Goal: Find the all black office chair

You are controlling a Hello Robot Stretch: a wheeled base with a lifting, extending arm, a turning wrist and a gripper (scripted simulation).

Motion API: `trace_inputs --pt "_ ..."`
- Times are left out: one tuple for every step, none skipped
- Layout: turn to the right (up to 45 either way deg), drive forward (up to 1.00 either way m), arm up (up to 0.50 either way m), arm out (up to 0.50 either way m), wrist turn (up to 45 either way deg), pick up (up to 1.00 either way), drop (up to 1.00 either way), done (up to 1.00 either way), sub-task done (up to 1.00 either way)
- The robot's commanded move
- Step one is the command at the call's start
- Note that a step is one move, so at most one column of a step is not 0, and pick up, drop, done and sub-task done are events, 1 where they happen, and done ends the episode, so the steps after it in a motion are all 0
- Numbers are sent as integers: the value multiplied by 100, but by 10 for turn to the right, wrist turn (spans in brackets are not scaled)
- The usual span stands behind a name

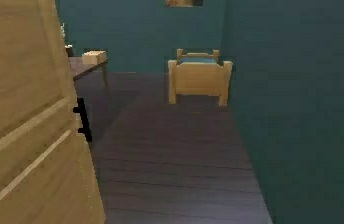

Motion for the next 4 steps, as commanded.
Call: trace_inputs --pt "-30 0 0 0 0 0 0 0 0" --pt "0 100 0 0 0 0 0 0 0" --pt "-120 0 0 0 0 0 0 0 0" --pt "0 10 0 0 0 0 0 0 0"
